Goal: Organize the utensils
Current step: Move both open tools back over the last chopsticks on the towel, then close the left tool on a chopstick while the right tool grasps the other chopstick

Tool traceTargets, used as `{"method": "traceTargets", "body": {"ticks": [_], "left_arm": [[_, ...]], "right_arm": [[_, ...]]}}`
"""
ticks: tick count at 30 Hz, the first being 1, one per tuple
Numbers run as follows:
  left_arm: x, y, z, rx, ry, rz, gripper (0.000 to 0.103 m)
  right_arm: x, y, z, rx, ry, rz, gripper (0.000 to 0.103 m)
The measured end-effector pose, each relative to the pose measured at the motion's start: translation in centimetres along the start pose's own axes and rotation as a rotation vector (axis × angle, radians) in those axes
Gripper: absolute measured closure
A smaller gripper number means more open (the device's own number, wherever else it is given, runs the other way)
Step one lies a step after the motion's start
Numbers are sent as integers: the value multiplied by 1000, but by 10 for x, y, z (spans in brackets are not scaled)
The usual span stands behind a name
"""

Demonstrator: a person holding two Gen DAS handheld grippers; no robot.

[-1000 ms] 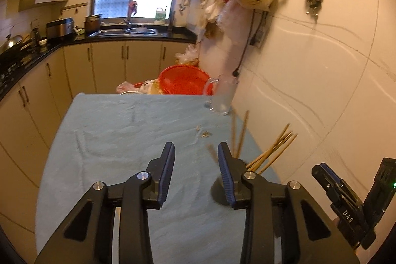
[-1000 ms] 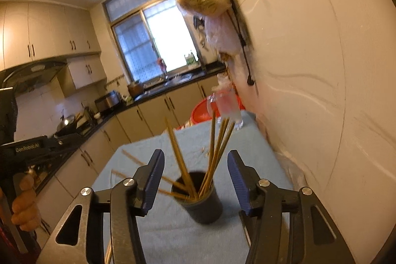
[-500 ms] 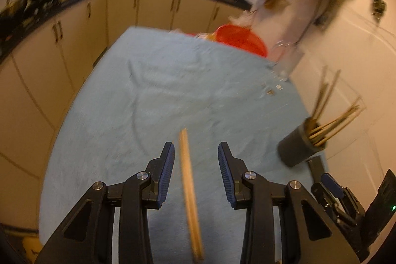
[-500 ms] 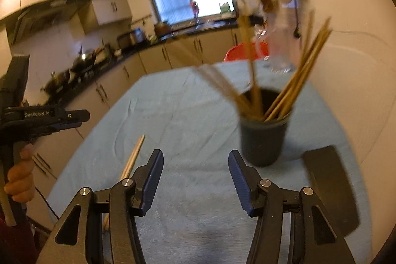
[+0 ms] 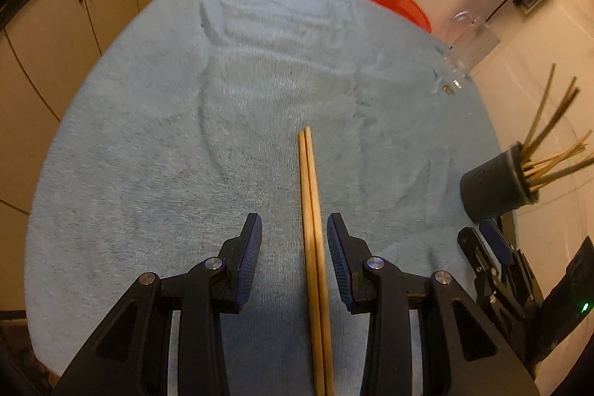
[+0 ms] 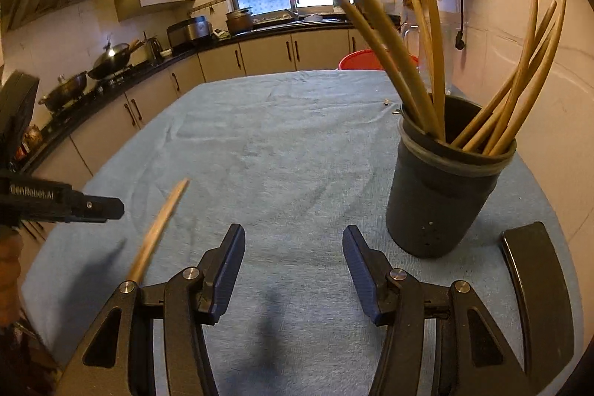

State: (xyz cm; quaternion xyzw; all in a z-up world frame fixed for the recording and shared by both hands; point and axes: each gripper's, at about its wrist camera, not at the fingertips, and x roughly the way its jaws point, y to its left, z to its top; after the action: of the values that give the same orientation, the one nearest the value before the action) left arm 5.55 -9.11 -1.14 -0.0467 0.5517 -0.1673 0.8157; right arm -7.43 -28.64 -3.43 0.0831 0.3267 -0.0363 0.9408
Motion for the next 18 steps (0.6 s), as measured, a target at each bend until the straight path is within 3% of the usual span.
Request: {"method": "traceTargets", "body": {"ticks": [9, 18], "left_arm": [[30, -10, 15, 20, 37, 64, 74], [44, -14, 20, 46, 65, 94, 77]], "right_arm": [[14, -29, -2, 134, 75, 50, 44], [12, -25, -2, 114, 76, 37, 44]]}}
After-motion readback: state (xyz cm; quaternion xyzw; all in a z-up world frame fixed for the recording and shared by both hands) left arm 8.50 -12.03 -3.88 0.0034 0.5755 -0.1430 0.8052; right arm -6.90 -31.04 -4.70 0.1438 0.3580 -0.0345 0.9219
